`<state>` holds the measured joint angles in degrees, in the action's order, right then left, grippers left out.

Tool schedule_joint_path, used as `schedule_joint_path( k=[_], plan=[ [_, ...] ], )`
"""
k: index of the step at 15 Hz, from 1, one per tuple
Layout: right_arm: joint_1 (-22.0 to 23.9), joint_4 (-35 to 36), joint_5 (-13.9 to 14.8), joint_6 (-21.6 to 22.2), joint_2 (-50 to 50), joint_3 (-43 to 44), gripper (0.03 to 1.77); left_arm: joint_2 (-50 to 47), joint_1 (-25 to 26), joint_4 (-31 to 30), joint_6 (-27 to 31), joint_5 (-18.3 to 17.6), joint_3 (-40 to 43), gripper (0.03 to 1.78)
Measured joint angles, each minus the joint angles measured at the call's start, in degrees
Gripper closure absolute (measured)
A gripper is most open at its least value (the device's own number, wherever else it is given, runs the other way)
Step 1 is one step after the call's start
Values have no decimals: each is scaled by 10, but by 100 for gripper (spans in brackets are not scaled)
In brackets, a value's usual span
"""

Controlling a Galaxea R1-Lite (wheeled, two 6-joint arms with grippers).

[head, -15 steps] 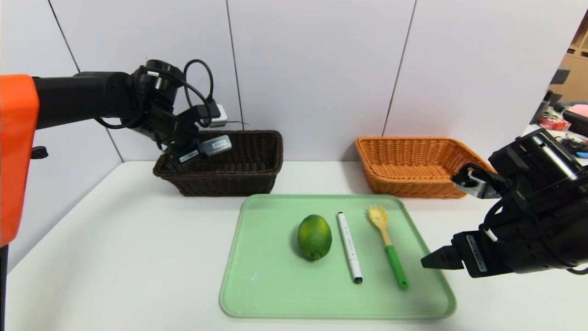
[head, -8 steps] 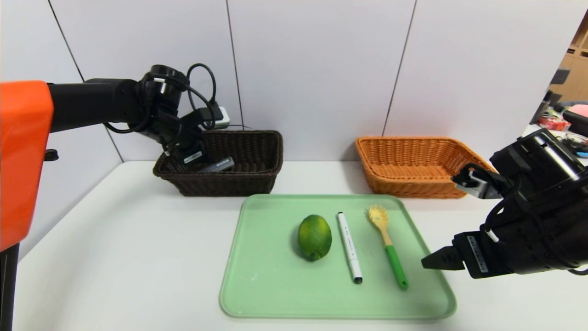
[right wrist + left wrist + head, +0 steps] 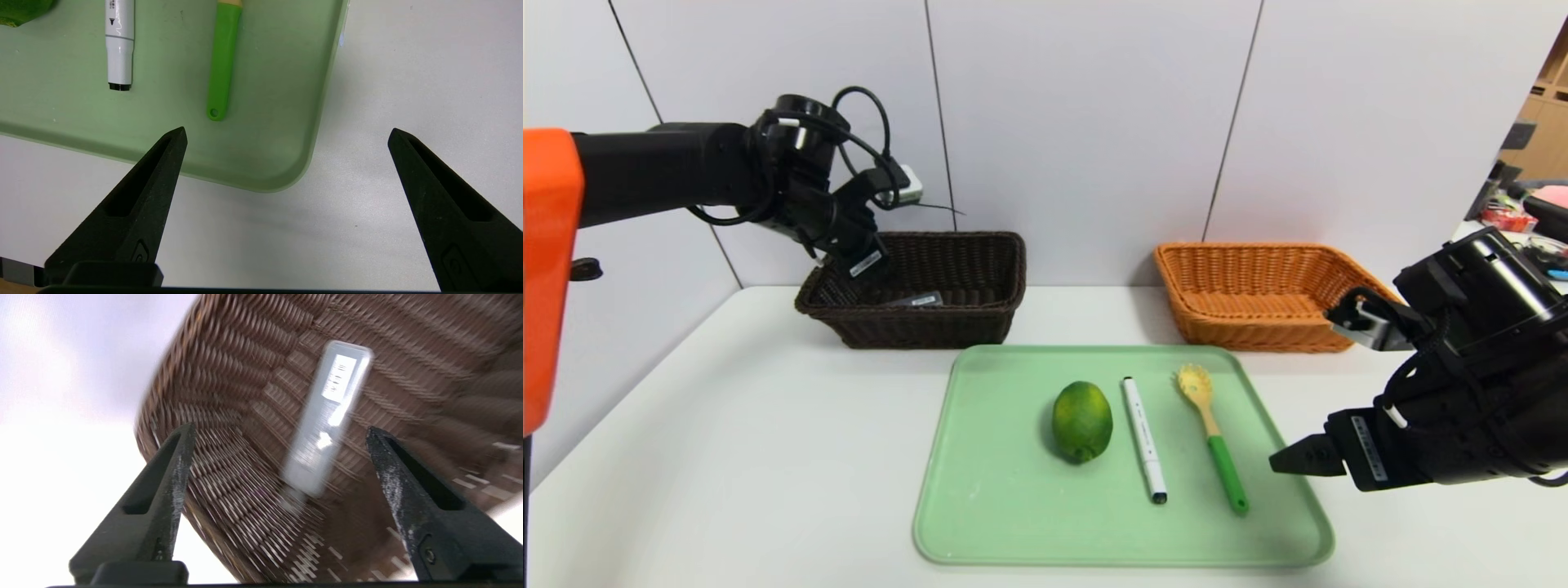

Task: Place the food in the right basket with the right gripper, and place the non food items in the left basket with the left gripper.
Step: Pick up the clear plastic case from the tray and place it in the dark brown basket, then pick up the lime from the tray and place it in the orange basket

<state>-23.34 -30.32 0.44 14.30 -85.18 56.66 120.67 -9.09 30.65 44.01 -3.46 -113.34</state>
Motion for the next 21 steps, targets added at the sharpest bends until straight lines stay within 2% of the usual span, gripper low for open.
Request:
schedule_joint_path(
  k=[3, 5, 7, 11, 14, 16, 18, 21],
  plan=[
    [-3, 21, 0, 0, 0, 0, 10, -54, -12, 74, -142, 0, 11, 26],
    [-3, 26, 1, 0, 1, 3, 10, -100, -28, 102, -237, 2, 43, 23],
    [-10, 29, 1, 0, 1, 6, 10, -152, -45, 107, -314, 11, 107, 20],
    [-24, 26, 4, 1, -11, 34, 10, -256, -81, 93, -424, 34, 286, 16],
    [-51, 23, 30, 4, -32, 64, 10, -315, -114, 69, -530, 36, 405, 14],
    [-82, 21, 47, 13, -51, 85, 10, -333, -132, 66, -597, 37, 436, 14],
    [-115, 16, 57, 17, -76, 118, 10, -342, -151, 67, -634, 37, 446, 14],
    [-153, -10, 62, 27, -122, 191, 10, -346, -173, 66, -637, 37, 453, 12]
  ],
)
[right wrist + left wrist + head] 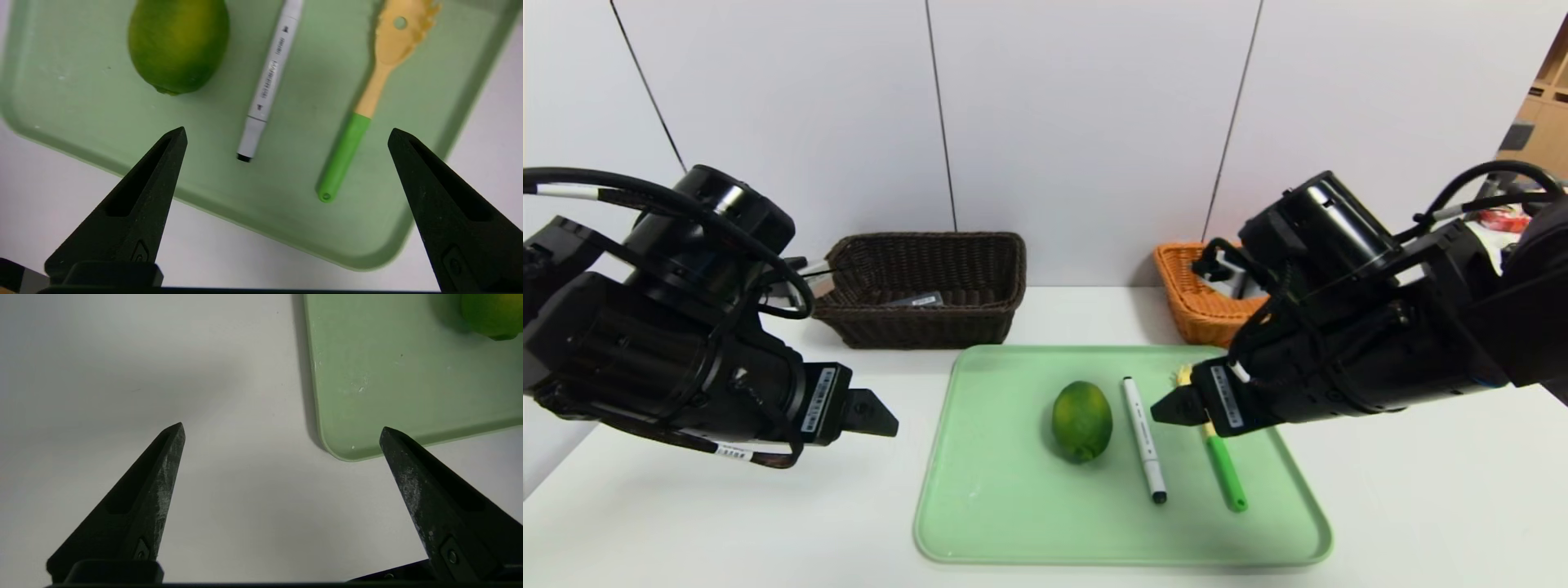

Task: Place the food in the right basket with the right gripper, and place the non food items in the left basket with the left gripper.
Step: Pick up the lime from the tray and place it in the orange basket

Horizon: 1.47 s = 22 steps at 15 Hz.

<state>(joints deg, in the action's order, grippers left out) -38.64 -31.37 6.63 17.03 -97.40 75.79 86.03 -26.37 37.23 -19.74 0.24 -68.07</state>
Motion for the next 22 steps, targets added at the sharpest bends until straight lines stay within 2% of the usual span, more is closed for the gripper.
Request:
schedule_joint_path(
  k=[3, 9, 13, 22],
  plan=[
    [-32, -41, 18, 18, -54, 83, 10, -2, -5, 0, 0, 1, 5, 12],
    [-95, -64, 72, 45, -157, 186, 10, -3, -6, -1, 0, 1, 10, 12],
    [-109, -65, 80, 44, -205, 217, 10, -4, -6, -1, 0, 2, 11, 12],
    [-103, -64, 89, 43, -254, 230, 10, -4, -5, -1, 0, 3, 13, 12]
  ],
)
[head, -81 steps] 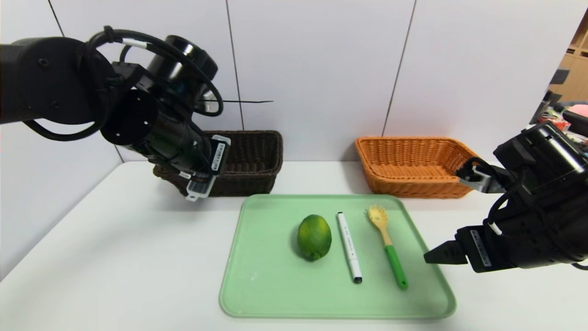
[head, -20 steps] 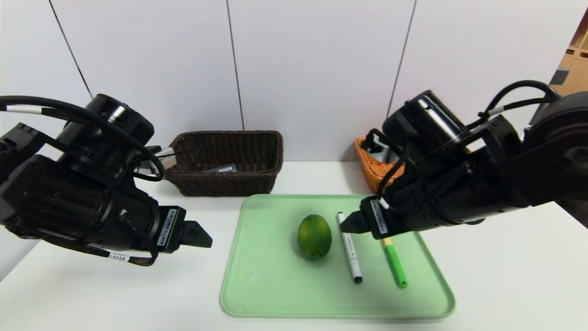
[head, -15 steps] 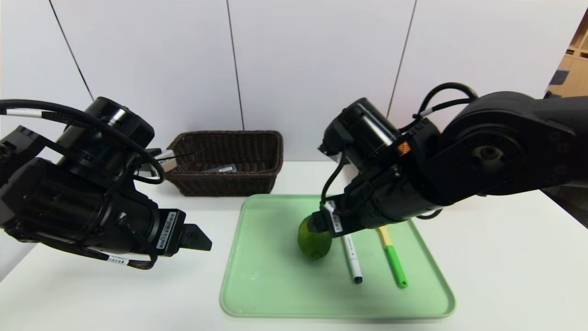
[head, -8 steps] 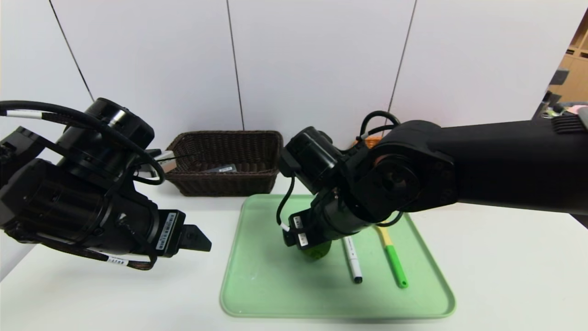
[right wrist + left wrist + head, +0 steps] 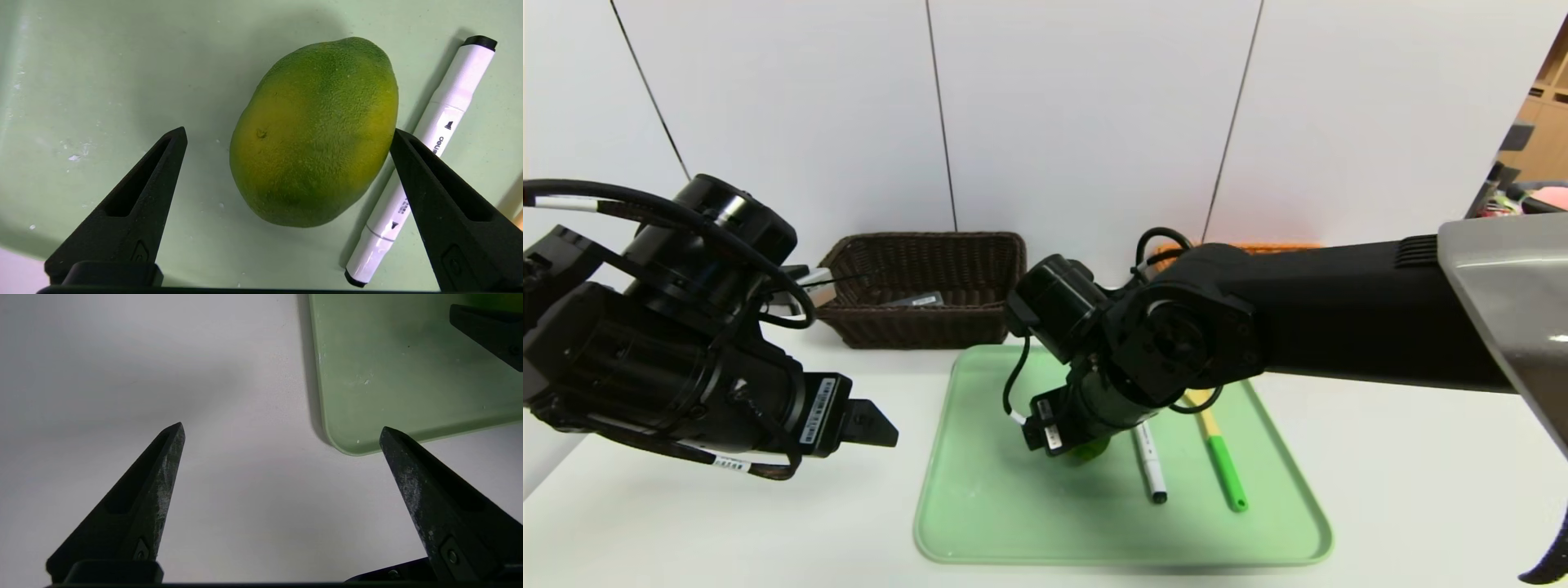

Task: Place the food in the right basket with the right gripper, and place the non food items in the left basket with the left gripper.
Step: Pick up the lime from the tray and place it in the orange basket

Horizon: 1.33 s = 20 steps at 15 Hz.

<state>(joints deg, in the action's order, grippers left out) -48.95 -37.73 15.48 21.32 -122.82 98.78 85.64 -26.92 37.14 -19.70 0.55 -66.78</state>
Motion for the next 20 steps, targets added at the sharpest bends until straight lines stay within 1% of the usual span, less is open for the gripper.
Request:
schedule_joint_path(
  k=[2, 5, 6, 7, 11, 14, 17, 20],
  plan=[
    [4, 1, 2, 0, -9, 1, 10, -1, 0, 0, 0, 0, 5, 12],
    [8, 0, 2, 0, -13, 2, 58, -5, 0, -4, 0, 0, 10, 12],
    [9, 0, 2, 1, -14, 3, 69, -5, 0, -4, 0, 0, 10, 12],
    [9, 0, 2, 1, -14, 3, 74, -6, 0, -4, 0, 0, 10, 12],
    [11, 0, 1, 3, -2, 6, 77, -8, 0, -5, 0, 1, 11, 12],
    [30, 3, 2, 16, 26, 26, 78, -9, 0, -5, 0, 1, 13, 12],
    [68, 16, 5, 25, 59, 37, 78, -9, 0, -5, 0, 1, 15, 12],
    [121, 33, 6, 19, 91, 40, 78, -9, 0, -5, 0, 1, 15, 12]
  ],
)
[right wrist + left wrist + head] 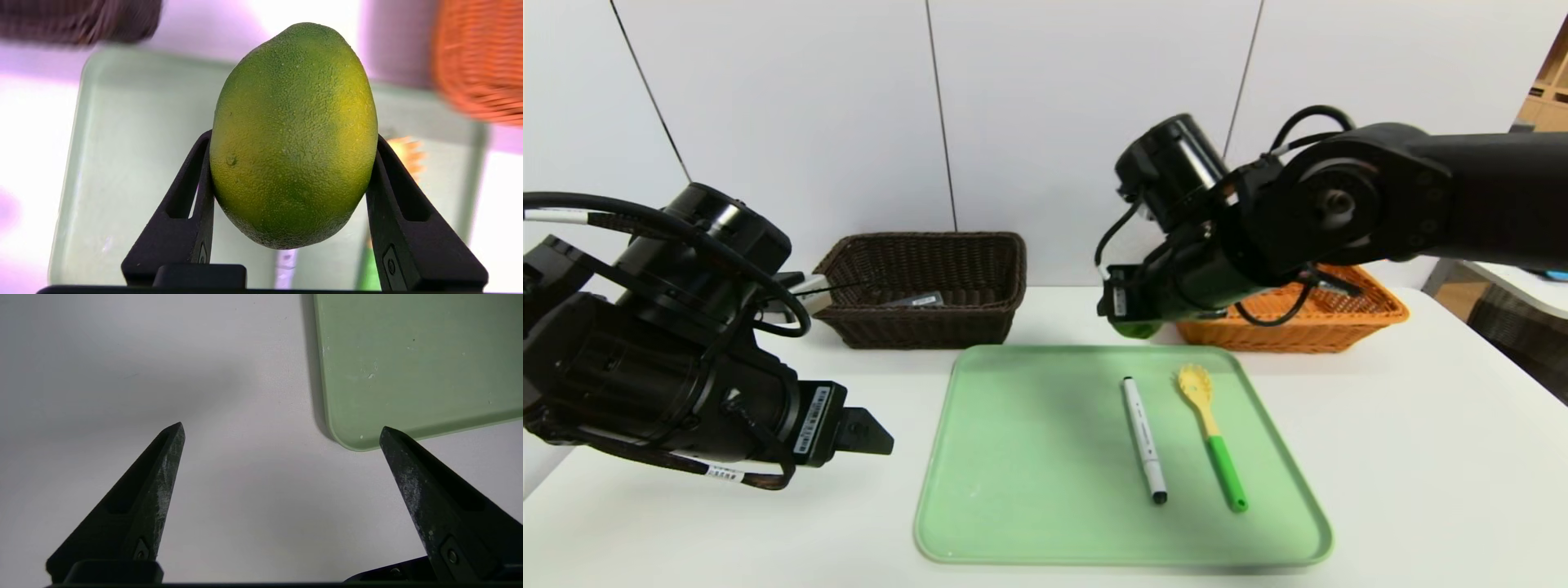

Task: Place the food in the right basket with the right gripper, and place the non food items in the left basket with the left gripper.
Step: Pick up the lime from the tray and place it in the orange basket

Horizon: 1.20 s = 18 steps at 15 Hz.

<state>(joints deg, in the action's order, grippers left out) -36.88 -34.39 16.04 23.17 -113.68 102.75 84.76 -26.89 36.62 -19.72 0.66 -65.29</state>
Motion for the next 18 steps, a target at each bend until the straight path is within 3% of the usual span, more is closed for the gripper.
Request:
schedule_joint_path(
  k=[5, 10, 18],
  plan=[
    [99, 2, -1, -40, 29, 2, 78, 0, 0, -11, 0, -1, 7, 12],
    [187, 24, -2, -111, 9, 2, 79, 0, 0, -29, 5, -1, 12, 12],
    [269, 25, -5, -149, -83, 83, 79, 0, -1, -29, 3, -1, 15, 12]
  ],
)
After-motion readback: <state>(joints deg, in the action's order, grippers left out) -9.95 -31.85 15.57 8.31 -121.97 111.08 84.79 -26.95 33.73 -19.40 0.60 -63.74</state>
